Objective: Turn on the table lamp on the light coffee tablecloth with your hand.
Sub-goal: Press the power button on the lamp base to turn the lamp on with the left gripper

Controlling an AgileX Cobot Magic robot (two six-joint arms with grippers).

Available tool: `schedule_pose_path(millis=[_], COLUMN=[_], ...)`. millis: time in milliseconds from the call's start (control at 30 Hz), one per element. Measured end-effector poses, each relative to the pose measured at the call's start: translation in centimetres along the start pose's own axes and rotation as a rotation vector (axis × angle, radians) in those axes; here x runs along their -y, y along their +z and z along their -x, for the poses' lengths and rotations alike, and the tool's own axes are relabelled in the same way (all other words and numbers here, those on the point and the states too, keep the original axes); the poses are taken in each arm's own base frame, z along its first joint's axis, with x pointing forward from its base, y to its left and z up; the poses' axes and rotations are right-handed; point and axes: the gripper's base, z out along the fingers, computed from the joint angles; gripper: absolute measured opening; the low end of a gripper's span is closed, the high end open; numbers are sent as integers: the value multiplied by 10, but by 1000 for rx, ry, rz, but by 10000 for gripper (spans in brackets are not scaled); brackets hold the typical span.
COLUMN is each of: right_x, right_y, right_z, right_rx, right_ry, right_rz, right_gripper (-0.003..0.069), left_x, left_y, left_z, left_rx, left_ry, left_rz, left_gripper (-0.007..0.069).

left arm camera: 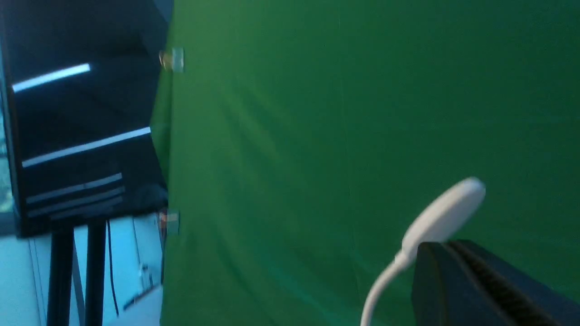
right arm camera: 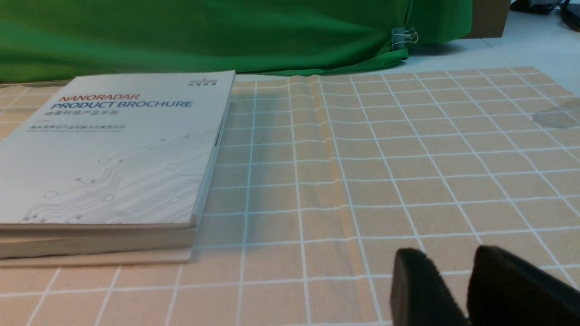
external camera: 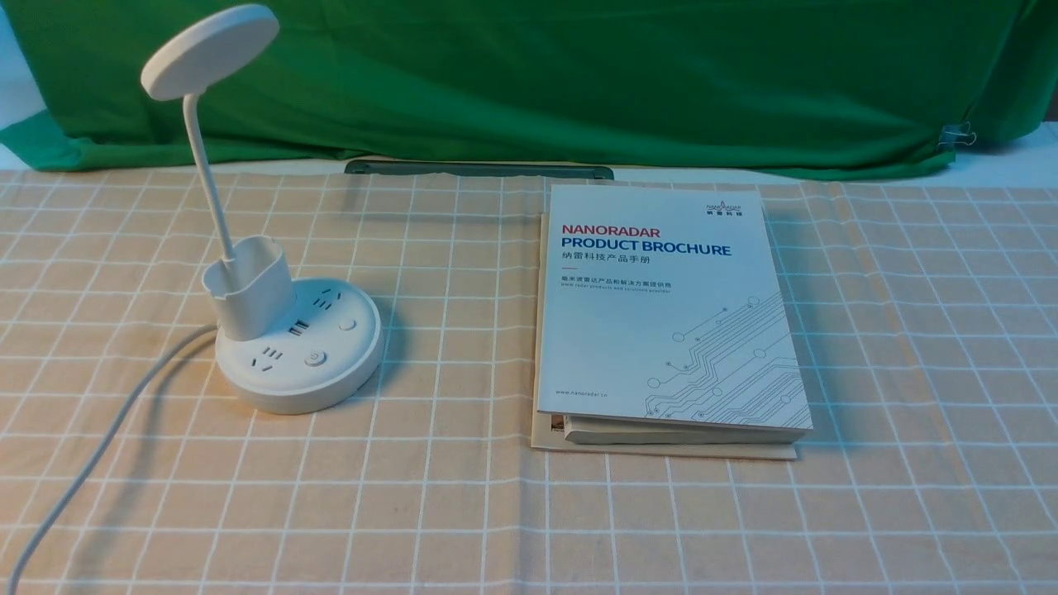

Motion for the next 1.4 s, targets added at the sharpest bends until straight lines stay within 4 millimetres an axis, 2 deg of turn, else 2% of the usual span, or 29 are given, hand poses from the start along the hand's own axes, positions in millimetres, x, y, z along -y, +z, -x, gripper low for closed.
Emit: schedule_pose_path(millis=[200,300,367,400,433,500,567,633,667,733,833,933,1000,1033,1133,1167,1300,1333,1400], right_x=[0,0,0,0,0,0,0,0,0,0,0,0,0,0,0,0,0,0,0], right_y=[0,0,0,0,0,0,0,0,0,0,0,0,0,0,0,0,0,0,0], right_z=[0,0,0,0,0,0,0,0,0,0,0,0,0,0,0,0,0,0,0], right_rx=[-1,-1,0,0,0,0,0,0,0,0,0,0,0,0,0,0,0,0,0], right_ry=[0,0,0,0,0,0,0,0,0,0,0,0,0,0,0,0,0,0,0], right_rz=[0,0,0,0,0,0,0,0,0,0,0,0,0,0,0,0,0,0,0], right_gripper=[238,238,238,238,238,238,238,238,238,238,238,238,238,238,238,238,238,238,238], left_x=[-2,3,8,9,10,9,9,8,9,9,16,30,41,42,55,62,86,87,102], left_y=[-4,-1,7,10,16,28,43,62,72,81,96,106,112,112,123,134,164,165,185], left_z=[26,50,83,90,105,122,126,113,98,76,31,-12,-36,-35,-67,-82,-114,-118,-134], left_rx=[294,377,357,312,249,119,-45,-255,-381,-563,-909,-1211,-1340,-1338,-1454,-1483,-1525,-1537,-1545], left_ry=[-146,-180,-141,-125,-114,-102,-96,-89,-89,-113,-203,-284,-358,-366,-461,-476,-377,-368,-253], left_rz=[2,-68,-113,-117,-113,-92,-67,-41,-28,-8,4,-83,-165,-174,-246,-266,-291,-290,-283], left_gripper=[21,21,21,21,21,21,21,21,21,21,21,21,21,21,21,21,21,21,21])
